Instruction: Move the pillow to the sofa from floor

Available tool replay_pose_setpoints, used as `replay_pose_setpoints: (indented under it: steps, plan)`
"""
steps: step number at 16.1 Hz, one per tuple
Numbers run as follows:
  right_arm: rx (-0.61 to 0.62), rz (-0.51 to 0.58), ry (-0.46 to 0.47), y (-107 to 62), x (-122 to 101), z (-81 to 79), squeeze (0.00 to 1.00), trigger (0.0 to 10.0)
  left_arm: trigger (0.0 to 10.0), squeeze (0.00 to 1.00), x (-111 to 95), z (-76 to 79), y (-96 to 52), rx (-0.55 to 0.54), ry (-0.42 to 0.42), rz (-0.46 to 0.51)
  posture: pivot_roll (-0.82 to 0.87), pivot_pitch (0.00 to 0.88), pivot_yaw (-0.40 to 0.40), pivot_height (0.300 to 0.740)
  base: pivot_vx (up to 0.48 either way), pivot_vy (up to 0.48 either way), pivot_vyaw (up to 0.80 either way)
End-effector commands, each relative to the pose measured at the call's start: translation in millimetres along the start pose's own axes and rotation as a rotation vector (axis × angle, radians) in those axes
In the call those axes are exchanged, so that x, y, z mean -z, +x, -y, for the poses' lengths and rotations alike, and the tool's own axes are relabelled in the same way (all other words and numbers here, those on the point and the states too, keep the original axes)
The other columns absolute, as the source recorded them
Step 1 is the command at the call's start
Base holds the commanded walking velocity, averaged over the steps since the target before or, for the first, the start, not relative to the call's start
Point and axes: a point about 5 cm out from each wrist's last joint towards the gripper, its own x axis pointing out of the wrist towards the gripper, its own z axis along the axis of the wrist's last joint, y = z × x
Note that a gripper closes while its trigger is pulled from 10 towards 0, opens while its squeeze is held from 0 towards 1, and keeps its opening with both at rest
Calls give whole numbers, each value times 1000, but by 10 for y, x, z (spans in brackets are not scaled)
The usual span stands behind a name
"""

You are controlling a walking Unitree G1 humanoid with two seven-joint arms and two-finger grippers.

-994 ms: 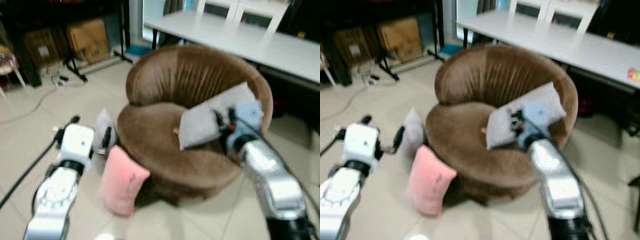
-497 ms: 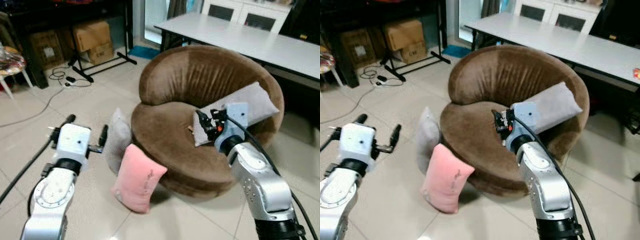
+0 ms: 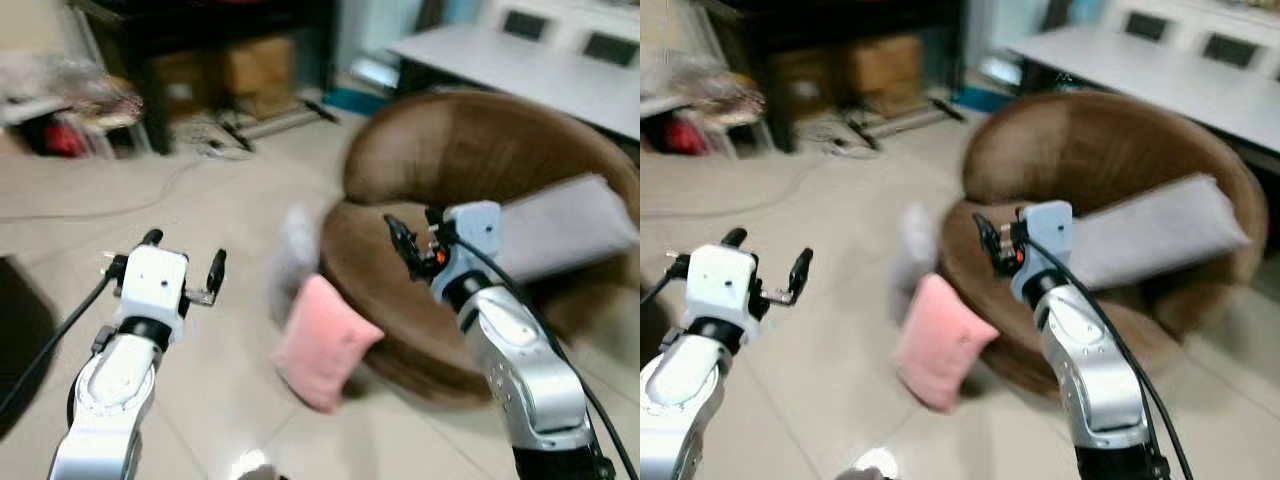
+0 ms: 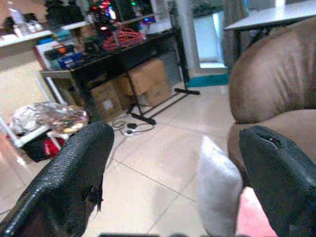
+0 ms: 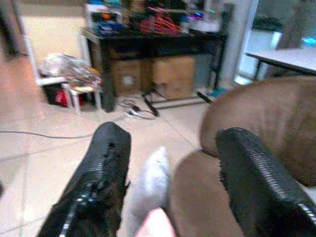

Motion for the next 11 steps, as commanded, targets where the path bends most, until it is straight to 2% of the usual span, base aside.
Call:
replay_pose_setpoints:
  steps: [1, 5, 7, 11]
  plan:
    - [-5, 12, -3, -20, -35, 12, 1000, 10000, 10000, 75, -40, -1, 16, 5, -4, 12, -28, 0, -37, 740, 244, 0, 681]
    - [70, -31, 21, -2, 34, 81, 1000, 10000, 10000, 114, -48, 6, 46, 4, -12, 21, -31, 0, -47, 740, 267, 0, 523]
    - [69, -28, -1, 30, 4, 91, 1000, 10000, 10000, 125, -63, 15, 61, 4, -21, 30, -37, 0, -54, 740, 291, 0, 0]
    - [101, -44, 25, -10, 37, 94, 1000, 10000, 10000, 114, -50, 18, 50, 13, -25, 26, -49, 0, -42, 740, 330, 0, 0]
